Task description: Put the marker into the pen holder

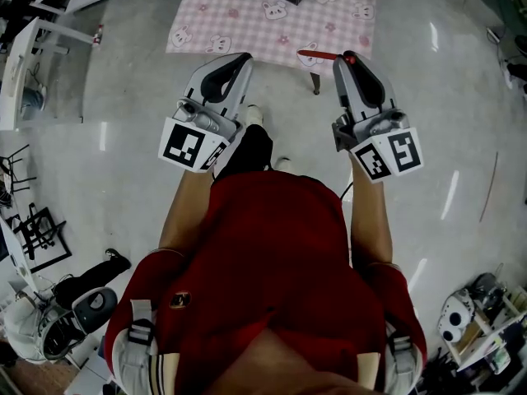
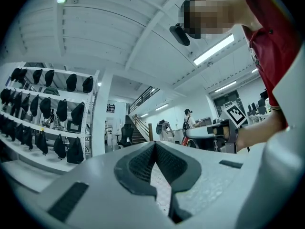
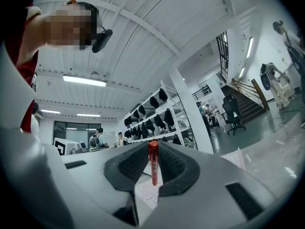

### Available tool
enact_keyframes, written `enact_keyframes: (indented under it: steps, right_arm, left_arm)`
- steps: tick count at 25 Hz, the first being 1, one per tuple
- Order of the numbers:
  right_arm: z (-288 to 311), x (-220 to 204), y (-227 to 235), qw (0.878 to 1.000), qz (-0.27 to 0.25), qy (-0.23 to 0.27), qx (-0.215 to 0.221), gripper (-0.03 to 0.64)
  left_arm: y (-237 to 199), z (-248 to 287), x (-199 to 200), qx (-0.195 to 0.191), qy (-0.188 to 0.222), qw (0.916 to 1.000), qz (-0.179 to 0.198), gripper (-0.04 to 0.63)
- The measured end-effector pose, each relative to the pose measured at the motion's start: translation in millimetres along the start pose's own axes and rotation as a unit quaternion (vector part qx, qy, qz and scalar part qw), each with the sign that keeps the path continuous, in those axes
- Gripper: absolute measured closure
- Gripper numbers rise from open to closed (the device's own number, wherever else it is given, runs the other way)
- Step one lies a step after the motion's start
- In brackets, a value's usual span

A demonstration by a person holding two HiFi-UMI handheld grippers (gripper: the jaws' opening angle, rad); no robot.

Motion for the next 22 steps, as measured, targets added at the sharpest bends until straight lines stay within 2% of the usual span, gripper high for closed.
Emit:
enact_keyframes:
  steps: [7, 22]
  right_arm:
    - [62, -10, 24, 1.0, -0.011, -0.02, -0.007, 0.56]
    - [191, -27, 62, 0.997, -0.032, -0.043, -0.061, 0.56]
  left_arm:
    - [-63, 34, -2, -0.01, 0.002, 0.9999, -0.007, 0.589]
    - [-198, 103, 1, -0.058, -0.003, 0.9978, -0.031, 0.589]
Point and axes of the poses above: the fingertips, and each gripper's own axes: z forward along the fingers, y to its right, x out of its top, the point moved 8 cm from there along -z, backward along the fingers, and after that the axes turned 12 degrees about -z, right-handed, at the moved point
